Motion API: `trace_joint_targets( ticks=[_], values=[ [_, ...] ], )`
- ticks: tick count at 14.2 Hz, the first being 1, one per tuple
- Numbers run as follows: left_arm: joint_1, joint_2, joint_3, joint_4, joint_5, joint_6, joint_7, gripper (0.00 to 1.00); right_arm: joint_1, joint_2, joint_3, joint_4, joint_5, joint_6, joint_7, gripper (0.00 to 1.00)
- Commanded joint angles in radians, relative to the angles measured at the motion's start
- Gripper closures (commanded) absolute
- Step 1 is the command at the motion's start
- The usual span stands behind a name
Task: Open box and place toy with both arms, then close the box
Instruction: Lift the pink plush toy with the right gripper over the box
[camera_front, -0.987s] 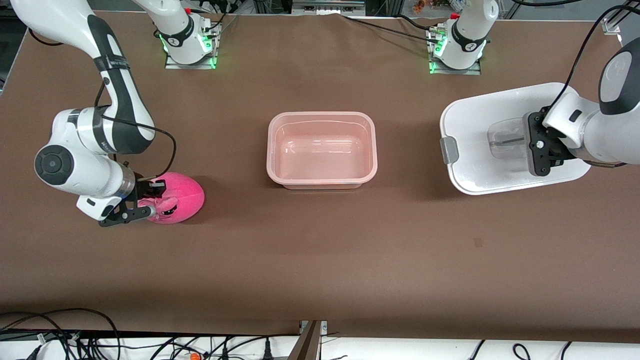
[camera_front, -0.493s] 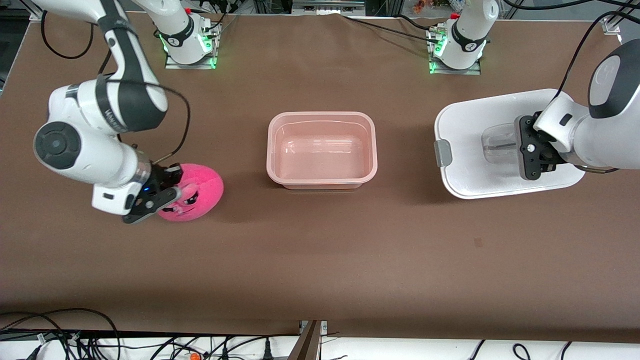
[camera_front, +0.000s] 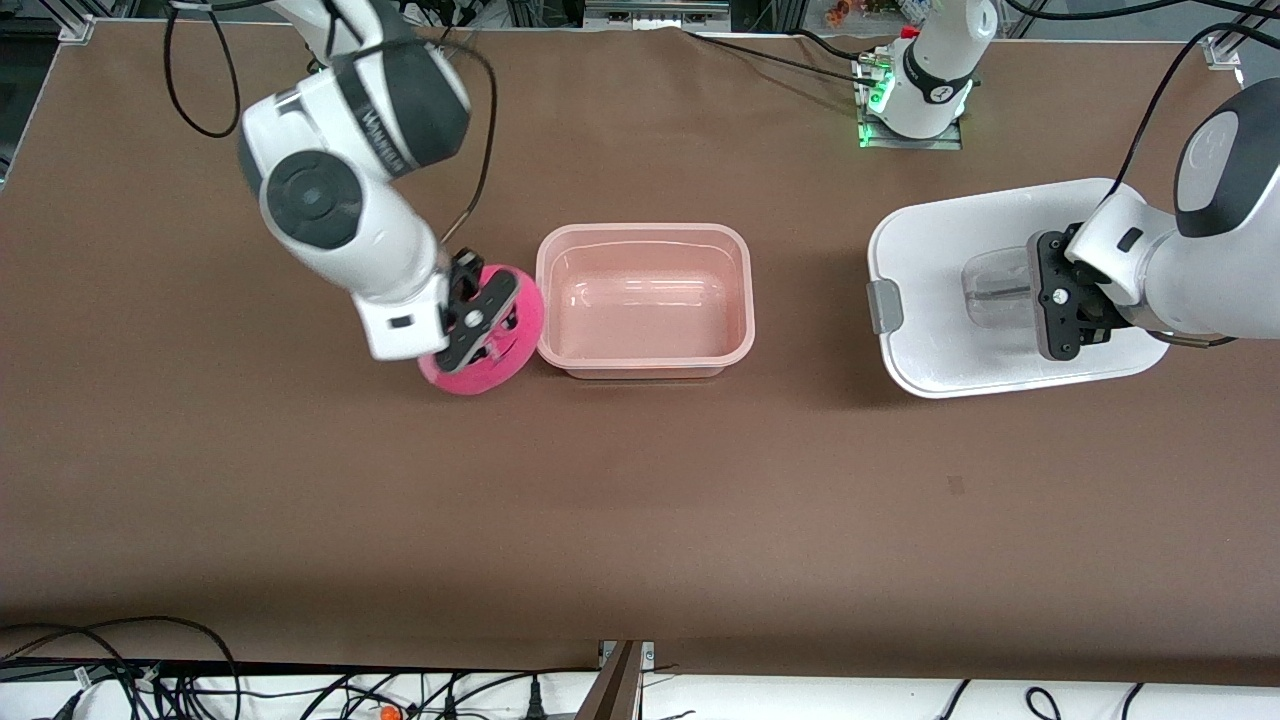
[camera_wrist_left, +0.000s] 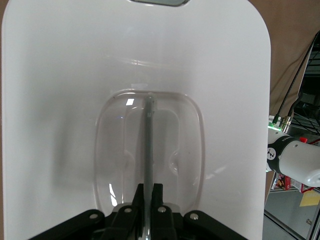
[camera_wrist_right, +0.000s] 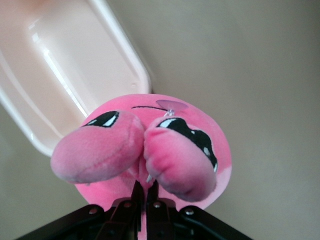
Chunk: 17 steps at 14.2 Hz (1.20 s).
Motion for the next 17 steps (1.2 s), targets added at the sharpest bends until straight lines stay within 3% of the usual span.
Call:
trace_joint_targets(
  ticks=[1,5,13,17],
  values=[
    [-0.005,0.019,-0.005,0.04,0.016,-0.022,0.008,1.0,0.06,0.008,-0.004,0.058,-0.079,-0.046,-0.122,1.0],
    [-0.005,0.02,-0.005,0.04,0.015,-0.022,0.01,1.0,0.206,0.031,-0.006,0.07,-0.196,-0.037,-0.116,1.0],
    [-0.002,0.02,-0.005,0.037,0.015,-0.022,0.016,1.0,0.359,0.14,-0.006,0.15,-0.201,-0.027,-0.012,1.0],
    [-0.002,0.02,-0.005,0.037,0.015,-0.022,0.016,1.0,0.379,0.184,-0.009,0.152,-0.224,-0.02,0.002,1.0]
  ],
)
